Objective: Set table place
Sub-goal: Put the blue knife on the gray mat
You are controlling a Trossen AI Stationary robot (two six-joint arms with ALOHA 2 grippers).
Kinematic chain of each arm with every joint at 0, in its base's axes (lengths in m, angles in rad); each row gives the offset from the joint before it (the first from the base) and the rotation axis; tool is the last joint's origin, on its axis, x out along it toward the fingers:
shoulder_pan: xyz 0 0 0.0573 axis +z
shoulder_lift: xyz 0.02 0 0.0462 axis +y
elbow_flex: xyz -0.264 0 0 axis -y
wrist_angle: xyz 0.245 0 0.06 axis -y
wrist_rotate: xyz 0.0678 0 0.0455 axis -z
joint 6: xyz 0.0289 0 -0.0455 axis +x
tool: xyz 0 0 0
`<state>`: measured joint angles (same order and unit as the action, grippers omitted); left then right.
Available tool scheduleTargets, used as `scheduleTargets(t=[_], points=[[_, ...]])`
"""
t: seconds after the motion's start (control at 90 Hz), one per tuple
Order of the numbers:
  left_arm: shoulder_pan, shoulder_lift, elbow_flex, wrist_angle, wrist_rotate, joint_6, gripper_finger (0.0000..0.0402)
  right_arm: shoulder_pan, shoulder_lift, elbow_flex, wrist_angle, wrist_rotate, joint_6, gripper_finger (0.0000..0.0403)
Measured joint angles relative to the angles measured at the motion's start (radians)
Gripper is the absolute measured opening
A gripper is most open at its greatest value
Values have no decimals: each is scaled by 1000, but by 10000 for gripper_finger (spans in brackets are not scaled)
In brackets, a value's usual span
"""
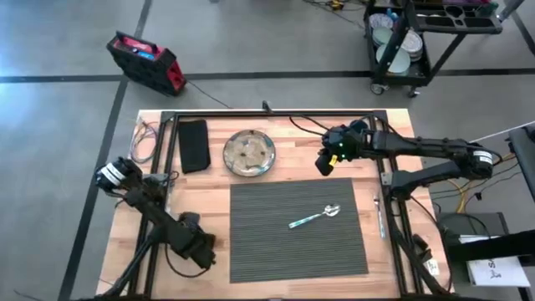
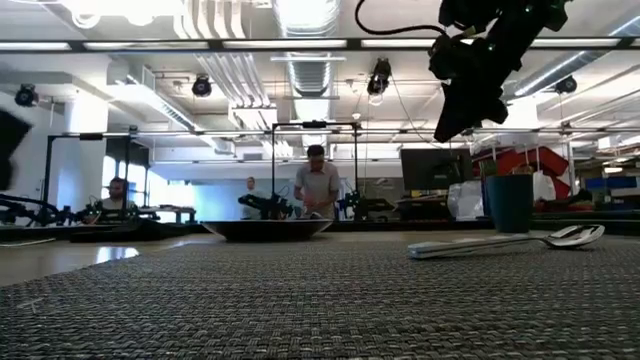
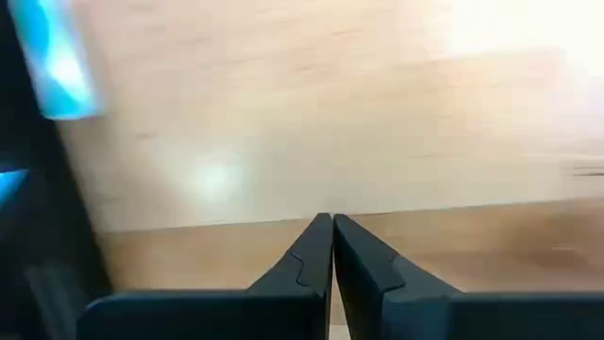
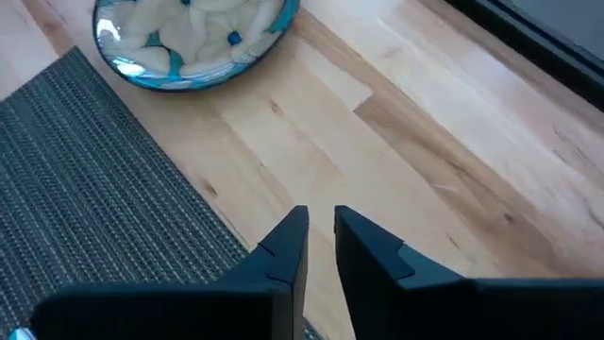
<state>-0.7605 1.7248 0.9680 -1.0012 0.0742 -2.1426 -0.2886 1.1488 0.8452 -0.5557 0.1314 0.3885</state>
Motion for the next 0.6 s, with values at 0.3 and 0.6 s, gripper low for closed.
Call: scheduleTargets(t=[0.3, 0.6], points=[[22, 1, -3, -12, -15, 10, 0, 0, 31, 0, 14, -1, 14, 34], [198, -21, -2, -242, -80, 234, 0, 0, 34, 1, 45, -2, 22, 50]])
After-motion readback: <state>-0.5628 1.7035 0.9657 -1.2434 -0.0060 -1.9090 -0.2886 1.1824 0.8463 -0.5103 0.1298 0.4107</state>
